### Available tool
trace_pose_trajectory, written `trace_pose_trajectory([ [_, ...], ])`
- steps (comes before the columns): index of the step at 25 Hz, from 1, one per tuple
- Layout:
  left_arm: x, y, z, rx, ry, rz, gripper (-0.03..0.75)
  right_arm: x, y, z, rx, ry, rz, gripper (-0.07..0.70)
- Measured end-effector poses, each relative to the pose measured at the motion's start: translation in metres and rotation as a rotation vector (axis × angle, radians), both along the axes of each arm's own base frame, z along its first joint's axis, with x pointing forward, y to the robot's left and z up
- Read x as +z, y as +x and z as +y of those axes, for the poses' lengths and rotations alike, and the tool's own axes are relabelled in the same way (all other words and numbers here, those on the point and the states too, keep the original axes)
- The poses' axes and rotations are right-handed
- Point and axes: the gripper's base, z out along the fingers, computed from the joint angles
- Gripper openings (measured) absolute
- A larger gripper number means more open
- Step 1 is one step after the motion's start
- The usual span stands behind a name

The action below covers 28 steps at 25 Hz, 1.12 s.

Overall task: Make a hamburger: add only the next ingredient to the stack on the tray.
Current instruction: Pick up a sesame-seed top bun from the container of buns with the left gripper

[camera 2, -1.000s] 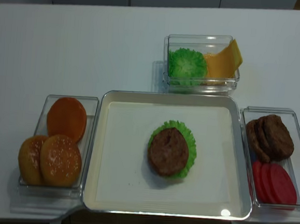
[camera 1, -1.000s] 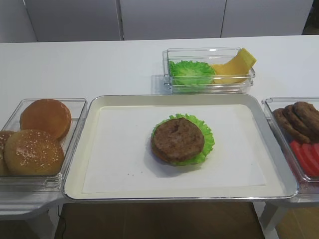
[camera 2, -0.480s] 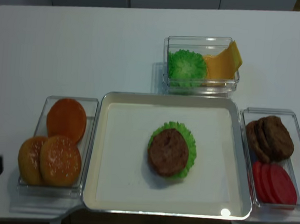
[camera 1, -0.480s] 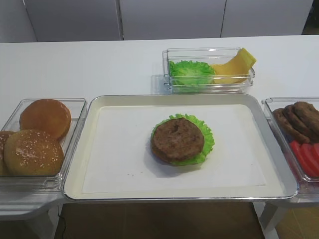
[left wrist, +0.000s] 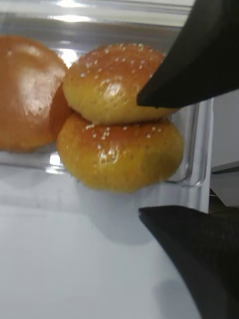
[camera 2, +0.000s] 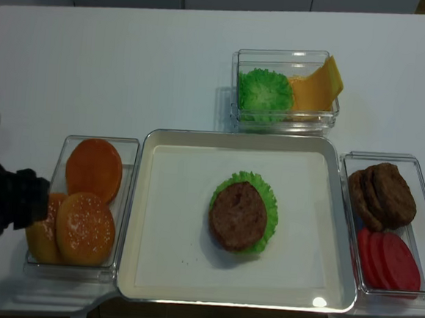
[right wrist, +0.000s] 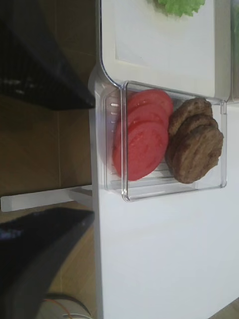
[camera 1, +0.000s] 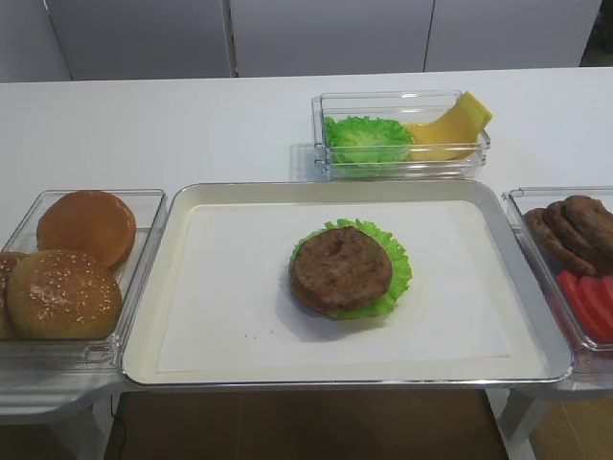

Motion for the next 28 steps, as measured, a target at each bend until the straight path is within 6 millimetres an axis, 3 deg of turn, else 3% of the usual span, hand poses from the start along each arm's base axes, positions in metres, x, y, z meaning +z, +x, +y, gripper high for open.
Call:
trace_pose_trajectory([
  [17, -0.022, 0.020, 0.032, -0.104, -0.130, 0.029, 0.461, 0.000, 0.000, 0.000, 0.001, -0.002, 0.000, 0.467],
  [28, -0.041, 0.031, 0.030, -0.173, -0.210, 0.103, 0.461, 0.000, 0.000, 0.000, 0.001, -0.002, 0.000, 0.467],
])
